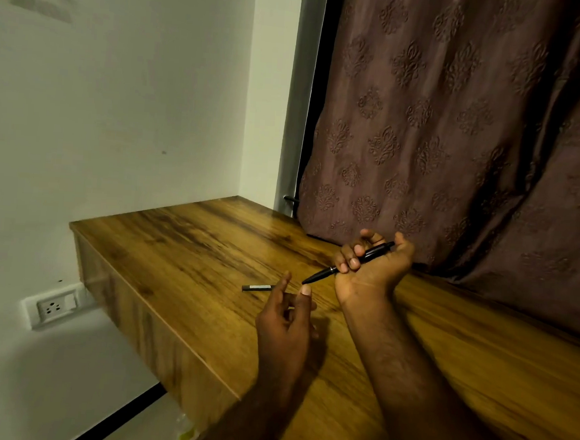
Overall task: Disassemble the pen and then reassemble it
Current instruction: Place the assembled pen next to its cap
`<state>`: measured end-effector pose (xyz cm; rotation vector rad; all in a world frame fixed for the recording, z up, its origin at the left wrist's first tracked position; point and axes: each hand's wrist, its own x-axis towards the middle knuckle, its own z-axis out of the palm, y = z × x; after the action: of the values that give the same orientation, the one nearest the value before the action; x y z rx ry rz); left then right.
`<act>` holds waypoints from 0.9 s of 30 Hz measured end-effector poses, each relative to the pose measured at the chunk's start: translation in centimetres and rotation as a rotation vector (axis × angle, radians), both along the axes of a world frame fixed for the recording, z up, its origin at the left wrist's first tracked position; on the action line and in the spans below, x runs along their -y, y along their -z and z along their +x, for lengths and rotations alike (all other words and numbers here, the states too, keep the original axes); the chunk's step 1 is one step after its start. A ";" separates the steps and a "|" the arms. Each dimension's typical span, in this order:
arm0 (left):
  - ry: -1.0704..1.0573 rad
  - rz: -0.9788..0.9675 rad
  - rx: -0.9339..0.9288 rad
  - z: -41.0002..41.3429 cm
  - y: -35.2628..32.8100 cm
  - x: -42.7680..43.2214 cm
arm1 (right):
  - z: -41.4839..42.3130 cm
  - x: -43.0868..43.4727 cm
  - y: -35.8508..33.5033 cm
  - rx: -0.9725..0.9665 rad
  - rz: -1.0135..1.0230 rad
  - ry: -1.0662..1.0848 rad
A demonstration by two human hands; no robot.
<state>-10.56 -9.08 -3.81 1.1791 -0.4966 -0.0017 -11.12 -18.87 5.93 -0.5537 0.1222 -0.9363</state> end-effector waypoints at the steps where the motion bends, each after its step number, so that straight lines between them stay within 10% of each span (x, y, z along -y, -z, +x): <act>1: 0.013 0.005 -0.036 -0.1 -0.1 0.1 | 0.2 0.0 0.3 -0.019 0.002 -0.008; 11: -0.038 -0.059 -0.209 1.9 0.1 0.0 | 1.5 1.3 4.2 -0.415 -0.245 -0.082; 27: -0.017 0.741 0.194 14.4 1.8 -7.0 | 3.3 3.5 10.8 -0.900 -1.153 -0.049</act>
<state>3.81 -2.03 -5.61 1.9207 -0.6848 -0.0613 -7.80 -22.33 -4.85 -2.0214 0.3753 -0.5709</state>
